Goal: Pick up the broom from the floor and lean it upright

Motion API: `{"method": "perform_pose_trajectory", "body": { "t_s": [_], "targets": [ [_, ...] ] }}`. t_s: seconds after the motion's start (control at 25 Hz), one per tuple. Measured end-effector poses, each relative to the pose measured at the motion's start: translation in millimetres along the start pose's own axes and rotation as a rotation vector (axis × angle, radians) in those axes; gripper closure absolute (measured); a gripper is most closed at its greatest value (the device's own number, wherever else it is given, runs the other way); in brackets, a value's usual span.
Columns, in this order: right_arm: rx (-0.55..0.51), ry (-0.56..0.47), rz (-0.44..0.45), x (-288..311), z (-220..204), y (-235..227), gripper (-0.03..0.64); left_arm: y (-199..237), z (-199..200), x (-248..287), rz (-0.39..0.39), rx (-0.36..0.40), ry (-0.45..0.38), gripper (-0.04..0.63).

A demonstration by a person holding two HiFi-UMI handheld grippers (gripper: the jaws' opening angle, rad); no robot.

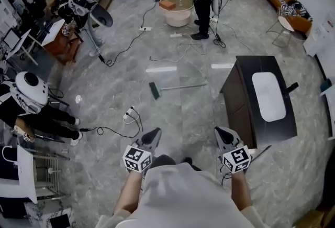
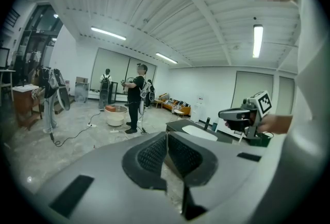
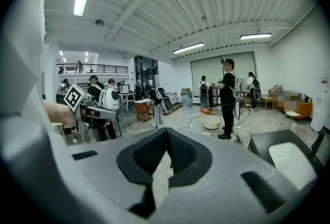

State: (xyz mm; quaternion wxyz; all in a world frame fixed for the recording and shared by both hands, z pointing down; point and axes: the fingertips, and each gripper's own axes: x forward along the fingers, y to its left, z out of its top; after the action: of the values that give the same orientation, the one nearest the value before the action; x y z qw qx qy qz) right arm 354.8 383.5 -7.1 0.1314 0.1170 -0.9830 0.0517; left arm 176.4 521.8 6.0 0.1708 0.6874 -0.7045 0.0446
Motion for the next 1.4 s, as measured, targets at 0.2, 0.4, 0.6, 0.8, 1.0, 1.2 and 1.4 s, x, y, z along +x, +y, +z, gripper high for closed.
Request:
{"method": "perform_pose_trajectory", "body": {
  "t_s": [0.2, 0.4, 0.6, 0.8, 1.0, 1.2, 1.4],
  "targets": [
    [0.021, 0.002, -0.008, -3.4, -2.5, -3.2, 0.617, -3.8, -1.5, 6.2, -0.012, 0.000, 0.020, 0.583],
    [0.018, 0.015, -0.019, 10.1, 0.2, -7.1, 0.617, 7.0, 7.8, 21.3, -0.039, 0.017, 0.017, 0.583],
    [0.014, 0.023, -0.046, 44.2, 9.6, -9.1, 0.617, 39.5, 15.4, 40.8, -0.082, 0.030, 0.022, 0.583],
    [0.020, 0.039, -0.067, 91.3, 23.9, -11.1, 0.617, 90.1, 24.6, 58.4, -0.108, 0.016, 0.029, 0.583],
    [0.042, 0.058, -0.082, 151.7, 39.5, -10.2, 0.617, 155.9, 30.7, 76.5, -0.131, 0.010, 0.053, 0.583],
    [0.064, 0.080, -0.107, 201.6, 39.9, -11.2, 0.617, 209.1, 32.4, 96.7, -0.166, 0.012, 0.074, 0.583],
    [0.047, 0.125, -0.152, 241.6, 45.2, -9.0, 0.617, 252.8, 37.4, 113.9, -0.222, 0.020, 0.091, 0.583]
  ]
}}
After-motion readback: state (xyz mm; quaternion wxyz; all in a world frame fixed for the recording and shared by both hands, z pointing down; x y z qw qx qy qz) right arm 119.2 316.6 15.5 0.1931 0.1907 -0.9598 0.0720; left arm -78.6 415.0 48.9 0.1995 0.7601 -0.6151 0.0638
